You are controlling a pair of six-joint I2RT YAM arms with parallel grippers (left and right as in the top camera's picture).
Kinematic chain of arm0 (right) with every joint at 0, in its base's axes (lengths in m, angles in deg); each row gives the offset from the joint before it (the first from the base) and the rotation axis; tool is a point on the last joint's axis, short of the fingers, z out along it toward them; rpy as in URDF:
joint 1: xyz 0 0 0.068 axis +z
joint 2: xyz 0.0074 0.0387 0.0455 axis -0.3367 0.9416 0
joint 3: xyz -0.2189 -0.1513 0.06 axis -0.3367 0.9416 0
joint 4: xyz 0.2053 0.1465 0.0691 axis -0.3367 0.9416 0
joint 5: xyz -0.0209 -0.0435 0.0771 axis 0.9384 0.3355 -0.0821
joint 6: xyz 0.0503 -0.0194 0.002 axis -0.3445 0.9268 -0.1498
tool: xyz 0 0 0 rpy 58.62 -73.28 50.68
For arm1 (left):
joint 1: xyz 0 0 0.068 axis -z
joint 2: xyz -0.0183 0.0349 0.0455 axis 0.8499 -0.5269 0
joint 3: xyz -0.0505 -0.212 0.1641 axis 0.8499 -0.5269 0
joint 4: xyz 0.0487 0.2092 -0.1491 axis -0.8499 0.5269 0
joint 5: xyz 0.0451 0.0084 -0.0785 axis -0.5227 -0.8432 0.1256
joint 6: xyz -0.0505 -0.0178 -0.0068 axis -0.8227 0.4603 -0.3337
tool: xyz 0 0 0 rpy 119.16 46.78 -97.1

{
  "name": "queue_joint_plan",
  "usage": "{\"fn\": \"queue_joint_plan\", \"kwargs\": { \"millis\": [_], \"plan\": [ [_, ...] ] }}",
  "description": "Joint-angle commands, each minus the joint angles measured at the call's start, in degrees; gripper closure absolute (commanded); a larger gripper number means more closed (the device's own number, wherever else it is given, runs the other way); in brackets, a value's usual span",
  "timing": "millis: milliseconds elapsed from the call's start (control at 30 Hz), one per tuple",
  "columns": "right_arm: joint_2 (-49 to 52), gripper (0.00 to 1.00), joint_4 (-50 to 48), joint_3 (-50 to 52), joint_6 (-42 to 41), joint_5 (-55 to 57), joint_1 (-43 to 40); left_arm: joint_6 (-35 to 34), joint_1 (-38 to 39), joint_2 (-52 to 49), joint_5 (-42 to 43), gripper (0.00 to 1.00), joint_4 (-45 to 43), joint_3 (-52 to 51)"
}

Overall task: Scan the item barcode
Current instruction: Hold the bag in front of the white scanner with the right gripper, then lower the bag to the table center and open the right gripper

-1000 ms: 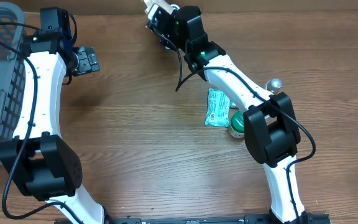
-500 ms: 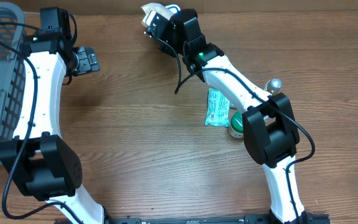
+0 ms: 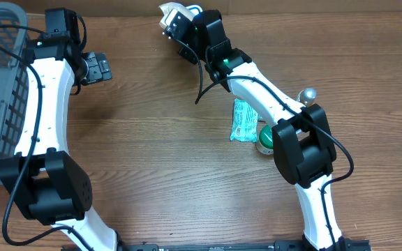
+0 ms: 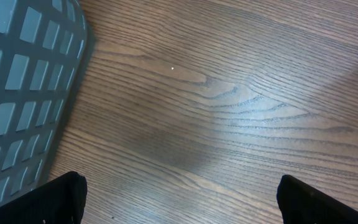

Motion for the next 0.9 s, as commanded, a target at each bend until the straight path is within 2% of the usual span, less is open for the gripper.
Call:
{"fn": "queue_joint_plan", "kwargs": {
  "millis": [0,233,433,667,867],
  "plan": [
    [-0.6,0.96,-0.3,-1.1,-4.0,-1.0,0.2,0.0,-0.1,1.2,-0.5,0.0,-0.1,1.1],
    [-6.1,0.96,0.4,-1.1,-13.1,-5.0,-2.0,0.0,-0.1,1.2,-0.5,0.0,-0.1,1.1],
    [-13.9,0.96,7.7,-1.1,-28.3,-18.4,-6.1,0.0,-0.1,1.2,-0.5,0.0,-0.1,1.1],
    [-17.0,0.96,27.8,-1.0,-39.6,-41.2,-11.1,0.0,-0.1,1.2,-0.5,0.0,-0.1,1.1],
    [-15.3,0.96,49.0,0.9,-39.1,-39.0,-11.3,0.0,-0.1,1.2,-0.5,0.0,-0.1,1.1]
  ]
}}
